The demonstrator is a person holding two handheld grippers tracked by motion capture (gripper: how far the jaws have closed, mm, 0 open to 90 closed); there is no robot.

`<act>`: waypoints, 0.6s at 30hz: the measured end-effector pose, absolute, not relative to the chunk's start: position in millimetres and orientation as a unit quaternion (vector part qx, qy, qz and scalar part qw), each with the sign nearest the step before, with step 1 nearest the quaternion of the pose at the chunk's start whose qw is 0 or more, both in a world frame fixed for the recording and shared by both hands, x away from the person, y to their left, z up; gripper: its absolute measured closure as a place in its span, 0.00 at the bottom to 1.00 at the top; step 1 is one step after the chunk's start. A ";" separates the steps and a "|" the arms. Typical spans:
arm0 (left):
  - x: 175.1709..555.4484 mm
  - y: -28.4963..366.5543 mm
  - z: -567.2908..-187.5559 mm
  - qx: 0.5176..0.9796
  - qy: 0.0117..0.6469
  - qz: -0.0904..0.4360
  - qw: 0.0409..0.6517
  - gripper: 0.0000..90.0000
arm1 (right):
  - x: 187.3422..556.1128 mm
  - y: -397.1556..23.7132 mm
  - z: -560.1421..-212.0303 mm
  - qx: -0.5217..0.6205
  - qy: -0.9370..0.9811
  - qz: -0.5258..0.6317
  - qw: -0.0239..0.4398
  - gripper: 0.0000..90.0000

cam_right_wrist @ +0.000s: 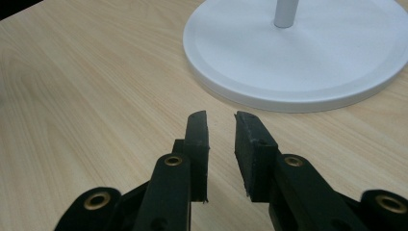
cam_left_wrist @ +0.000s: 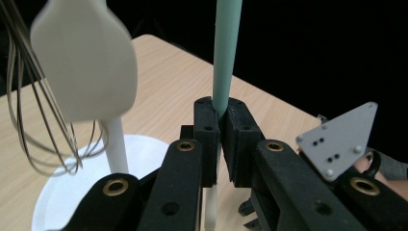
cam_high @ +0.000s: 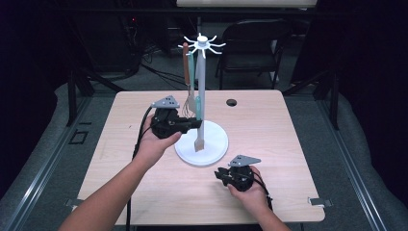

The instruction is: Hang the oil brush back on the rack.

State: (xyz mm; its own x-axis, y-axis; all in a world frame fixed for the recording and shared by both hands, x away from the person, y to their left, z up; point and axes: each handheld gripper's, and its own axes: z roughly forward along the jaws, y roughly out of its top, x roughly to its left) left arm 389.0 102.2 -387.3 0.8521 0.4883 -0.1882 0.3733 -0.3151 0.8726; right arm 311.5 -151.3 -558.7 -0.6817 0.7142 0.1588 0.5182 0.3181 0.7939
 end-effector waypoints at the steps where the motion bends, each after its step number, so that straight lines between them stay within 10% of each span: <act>1: 389.3 101.3 -383.7 0.806 0.266 0.055 0.525 0.94 | 311.7 -151.9 -558.1 0.382 0.807 0.437 0.112 0.83; 18: 400.9 95.9 -319.1 0.800 0.234 0.054 0.550 0.94 | 310.1 -156.2 -558.1 0.394 0.798 0.441 0.117 0.82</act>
